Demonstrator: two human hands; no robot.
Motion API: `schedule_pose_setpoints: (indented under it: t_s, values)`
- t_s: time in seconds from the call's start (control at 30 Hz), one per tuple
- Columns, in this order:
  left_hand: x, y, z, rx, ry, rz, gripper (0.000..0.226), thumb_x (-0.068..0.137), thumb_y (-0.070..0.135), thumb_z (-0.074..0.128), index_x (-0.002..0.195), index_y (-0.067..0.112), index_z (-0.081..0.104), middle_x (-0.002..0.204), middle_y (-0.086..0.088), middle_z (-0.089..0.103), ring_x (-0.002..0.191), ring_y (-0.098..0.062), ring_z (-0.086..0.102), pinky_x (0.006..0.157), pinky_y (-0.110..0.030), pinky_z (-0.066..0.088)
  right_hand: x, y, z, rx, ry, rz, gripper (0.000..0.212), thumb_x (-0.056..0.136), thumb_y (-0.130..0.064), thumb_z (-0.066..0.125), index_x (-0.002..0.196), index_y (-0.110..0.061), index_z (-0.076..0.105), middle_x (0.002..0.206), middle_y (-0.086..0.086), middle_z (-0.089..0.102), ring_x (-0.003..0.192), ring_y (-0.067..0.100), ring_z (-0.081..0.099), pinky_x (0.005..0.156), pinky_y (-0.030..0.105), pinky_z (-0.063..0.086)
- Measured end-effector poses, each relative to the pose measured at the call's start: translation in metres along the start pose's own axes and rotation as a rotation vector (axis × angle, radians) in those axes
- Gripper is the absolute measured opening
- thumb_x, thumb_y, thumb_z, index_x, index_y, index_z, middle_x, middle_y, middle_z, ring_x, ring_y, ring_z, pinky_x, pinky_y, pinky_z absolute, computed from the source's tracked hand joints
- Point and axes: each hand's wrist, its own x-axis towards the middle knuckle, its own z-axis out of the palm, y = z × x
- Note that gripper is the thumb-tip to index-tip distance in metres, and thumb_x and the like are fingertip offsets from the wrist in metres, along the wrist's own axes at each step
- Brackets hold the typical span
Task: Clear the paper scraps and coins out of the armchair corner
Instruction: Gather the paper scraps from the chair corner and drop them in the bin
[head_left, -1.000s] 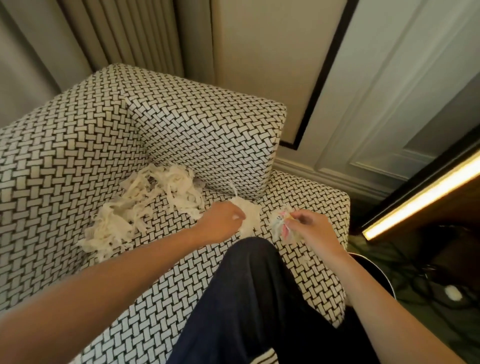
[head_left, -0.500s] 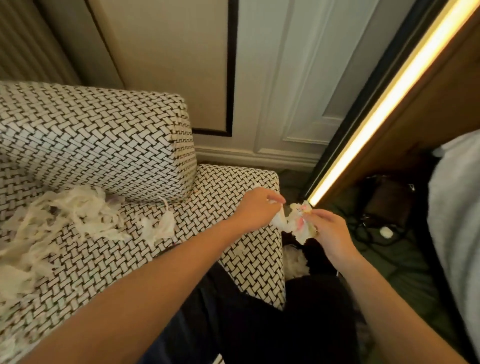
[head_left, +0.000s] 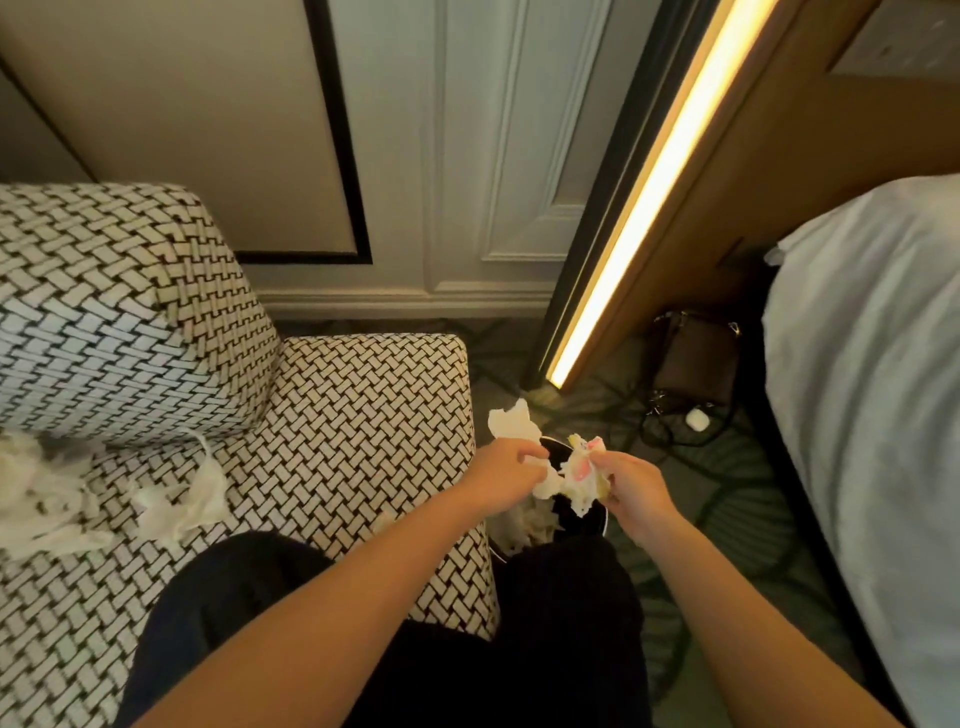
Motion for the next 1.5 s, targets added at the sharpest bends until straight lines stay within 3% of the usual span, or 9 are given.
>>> schedule_pose_setpoints:
  t_s: [0.07,0.2,0.33,0.5,0.7,0.87,1.03,1.3,1.5]
  values:
    - [-0.001,-0.005,0.004,0.001,-0.03,-0.023,0.045,0.09,0.02,0.053,0.135,0.025,0.049,0.139,-0.001,0.048,0.086,0.003,0.052,0.074,-0.011,0.041,0.001,0.002,0.0,0.011,-0.03,0.027,0.01,0.088,-0.004,0.057,0.082,-0.005,0.066,0.101,0.015,0.065,0.099,0.028,0.061,0.093,0.04,0.049]
    - [-0.007,-0.011,0.001,-0.109,0.015,-0.1,0.045,0.093,0.019,0.052,0.137,0.022,0.046,0.139,-0.005,0.048,0.121,-0.016,0.048,0.093,-0.022,0.038,0.003,0.006,0.003,0.016,-0.064,0.1,0.015,0.09,-0.007,0.056,0.103,-0.003,0.062,0.104,0.011,0.064,0.096,0.023,0.06,0.08,0.032,0.048]
    - [-0.014,-0.018,-0.01,-0.141,0.047,-0.118,0.039,0.094,0.017,0.051,0.133,0.018,0.051,0.127,-0.004,0.056,0.099,-0.008,0.05,0.074,-0.016,0.038,0.002,0.006,0.007,-0.003,-0.2,0.186,0.021,0.092,-0.011,0.054,0.113,-0.01,0.057,0.118,0.01,0.06,0.104,0.026,0.059,0.089,0.036,0.048]
    - [-0.023,-0.024,-0.029,-0.14,0.119,-0.143,0.035,0.095,0.021,0.049,0.13,0.018,0.054,0.133,-0.002,0.053,0.12,-0.016,0.049,0.099,-0.031,0.039,-0.009,0.003,0.009,-0.039,-0.333,0.214,0.044,0.094,-0.017,0.054,0.136,-0.019,0.041,0.141,0.006,0.039,0.121,0.033,0.048,0.101,0.043,0.041]
    - [-0.045,-0.035,-0.06,-0.243,0.221,-0.157,0.03,0.095,0.022,0.05,0.124,0.021,0.057,0.121,0.003,0.058,0.099,-0.011,0.056,0.079,-0.026,0.045,-0.026,-0.003,0.028,-0.219,-0.27,0.038,0.03,0.093,-0.017,0.055,0.123,-0.019,0.053,0.129,0.008,0.054,0.109,0.023,0.056,0.091,0.034,0.045]
    - [-0.07,-0.054,-0.096,-0.304,0.33,-0.172,0.025,0.093,0.018,0.053,0.117,0.024,0.06,0.112,0.006,0.061,0.096,-0.012,0.059,0.084,-0.029,0.048,-0.061,-0.006,0.074,-0.366,-0.421,-0.071,0.026,0.09,-0.012,0.058,0.116,-0.014,0.06,0.114,0.008,0.065,0.101,0.021,0.063,0.089,0.033,0.05]
    - [-0.096,-0.075,-0.127,-0.356,0.412,-0.178,0.025,0.09,0.016,0.056,0.112,0.024,0.063,0.111,0.007,0.063,0.095,-0.013,0.061,0.079,-0.027,0.048,-0.092,0.013,0.127,-0.742,-0.545,-0.15,0.018,0.094,-0.027,0.051,0.11,-0.031,0.059,0.115,0.0,0.059,0.102,0.017,0.06,0.095,0.037,0.049]
    - [-0.135,-0.129,-0.165,-0.402,0.531,-0.237,0.023,0.092,0.017,0.053,0.112,0.022,0.063,0.11,0.004,0.064,0.097,-0.016,0.061,0.089,-0.036,0.047,-0.122,0.031,0.202,-0.931,-0.631,-0.381,0.034,0.099,-0.028,0.042,0.128,-0.018,0.054,0.113,-0.005,0.057,0.085,0.004,0.051,0.088,0.028,0.044]
    - [-0.166,-0.176,-0.183,-0.437,0.58,-0.319,0.026,0.094,0.014,0.049,0.116,0.015,0.062,0.112,-0.001,0.065,0.096,-0.021,0.062,0.075,-0.028,0.044,-0.143,0.012,0.267,-0.951,-0.688,-0.458,0.04,0.099,-0.035,0.037,0.134,-0.021,0.049,0.138,-0.003,0.048,0.123,0.014,0.046,0.103,0.035,0.037]
